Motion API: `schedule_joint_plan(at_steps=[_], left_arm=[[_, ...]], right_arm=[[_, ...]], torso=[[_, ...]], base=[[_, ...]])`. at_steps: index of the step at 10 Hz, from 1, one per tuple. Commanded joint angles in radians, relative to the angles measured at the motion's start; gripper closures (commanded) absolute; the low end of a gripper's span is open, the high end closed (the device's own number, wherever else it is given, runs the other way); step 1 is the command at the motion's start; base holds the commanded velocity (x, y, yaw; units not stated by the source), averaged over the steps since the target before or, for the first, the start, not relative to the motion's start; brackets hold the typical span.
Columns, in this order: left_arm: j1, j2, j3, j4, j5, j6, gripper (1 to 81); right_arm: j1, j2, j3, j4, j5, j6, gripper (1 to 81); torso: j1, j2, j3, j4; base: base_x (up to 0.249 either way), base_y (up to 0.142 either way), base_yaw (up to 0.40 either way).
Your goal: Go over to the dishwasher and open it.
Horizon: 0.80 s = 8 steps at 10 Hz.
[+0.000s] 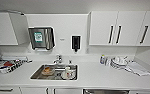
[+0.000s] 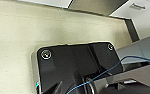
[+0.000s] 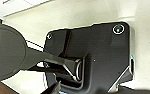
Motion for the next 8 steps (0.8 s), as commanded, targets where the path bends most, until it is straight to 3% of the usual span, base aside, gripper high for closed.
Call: schedule_joint_plan(at_steps=[1, 3, 4, 6, 8], left_arm=[[-0.064, -0.138, 0.146, -0.003, 0.018, -0.003, 1.0], [-0.064, -0.212, 0.238, 0.008, -0.019, -0.003, 1.0], [-0.073, -0.243, 0.277, 0.010, -0.021, -0.002, 1.0], [-0.118, -0.336, 0.382, 0.011, -0.019, 0.000, 1.0], [-0.156, -0.487, 0.529, 0.011, -0.019, 0.006, 1.0]], right_arm=[[0.073, -0.173, 0.168, 0.011, -0.029, 0.017, 1.0], [0.096, -0.242, 0.239, 0.015, 0.000, 0.039, 1.0], [0.110, -0.264, 0.262, 0.015, 0.006, 0.040, 1.0], [0.121, -0.285, 0.285, 0.015, 0.043, 0.039, 1.0], [0.139, -0.300, 0.289, 0.018, 0.043, 0.045, 1.0]], torso=[[0.063, -0.098, -0.092, 0.000], [0.109, -0.169, -0.157, 0.000], [0.131, -0.204, -0.098, 0.000], [0.166, -0.257, -0.126, 0.000], [0.208, -0.323, -0.135, 0.000]], base=[[0.000, 0.000, 0.000], [0.000, 0.000, 0.000], [0.000, 0.000, 0.000], [0.000, 0.000, 0.000], [0.000, 0.000, 0.000]])
